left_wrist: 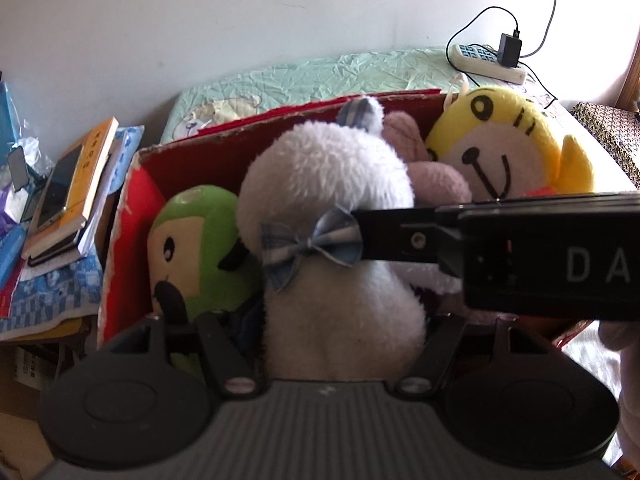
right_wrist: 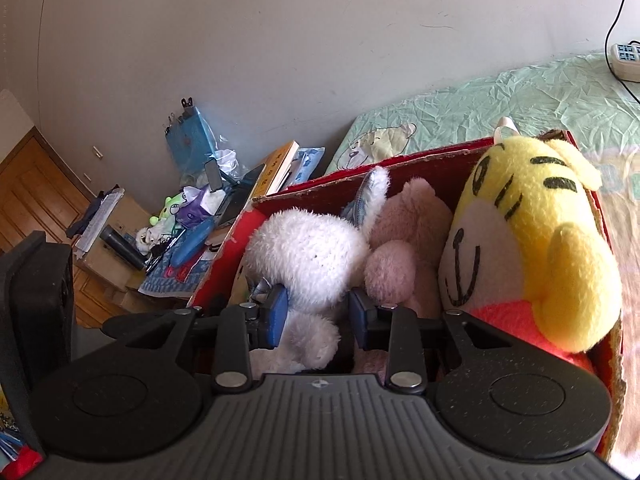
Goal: Organize objects
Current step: 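Lower the white bunny into the red box and open the right gripper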
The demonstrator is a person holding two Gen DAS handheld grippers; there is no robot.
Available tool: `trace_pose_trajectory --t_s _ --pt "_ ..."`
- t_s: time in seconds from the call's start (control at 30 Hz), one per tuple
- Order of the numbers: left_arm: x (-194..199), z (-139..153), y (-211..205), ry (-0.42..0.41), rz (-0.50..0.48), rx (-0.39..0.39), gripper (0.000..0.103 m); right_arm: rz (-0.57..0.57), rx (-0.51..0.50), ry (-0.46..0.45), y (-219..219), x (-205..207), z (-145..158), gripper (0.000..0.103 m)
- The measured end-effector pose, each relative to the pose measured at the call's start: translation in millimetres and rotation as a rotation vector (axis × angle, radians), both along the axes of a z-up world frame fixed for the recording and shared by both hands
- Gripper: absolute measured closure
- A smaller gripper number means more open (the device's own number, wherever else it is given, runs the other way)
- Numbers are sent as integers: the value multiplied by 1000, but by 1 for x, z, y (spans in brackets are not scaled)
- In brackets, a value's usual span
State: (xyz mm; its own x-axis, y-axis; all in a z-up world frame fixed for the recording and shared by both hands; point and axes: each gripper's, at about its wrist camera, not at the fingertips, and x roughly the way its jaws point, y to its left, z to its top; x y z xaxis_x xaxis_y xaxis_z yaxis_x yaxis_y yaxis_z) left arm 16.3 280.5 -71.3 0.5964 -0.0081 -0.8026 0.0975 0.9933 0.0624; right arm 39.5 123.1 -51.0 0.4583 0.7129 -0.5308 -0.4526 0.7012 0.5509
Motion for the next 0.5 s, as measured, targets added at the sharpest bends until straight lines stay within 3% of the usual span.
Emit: trace_pose_trajectory --t_s 0.37,0.5 --pt "-1 1 1 13 23 6 25 -67 -2 29 -5 -10 5 69" --pt "-1 1 2 20 34 7 25 -103 -45 -20 -3 -18 15 69"
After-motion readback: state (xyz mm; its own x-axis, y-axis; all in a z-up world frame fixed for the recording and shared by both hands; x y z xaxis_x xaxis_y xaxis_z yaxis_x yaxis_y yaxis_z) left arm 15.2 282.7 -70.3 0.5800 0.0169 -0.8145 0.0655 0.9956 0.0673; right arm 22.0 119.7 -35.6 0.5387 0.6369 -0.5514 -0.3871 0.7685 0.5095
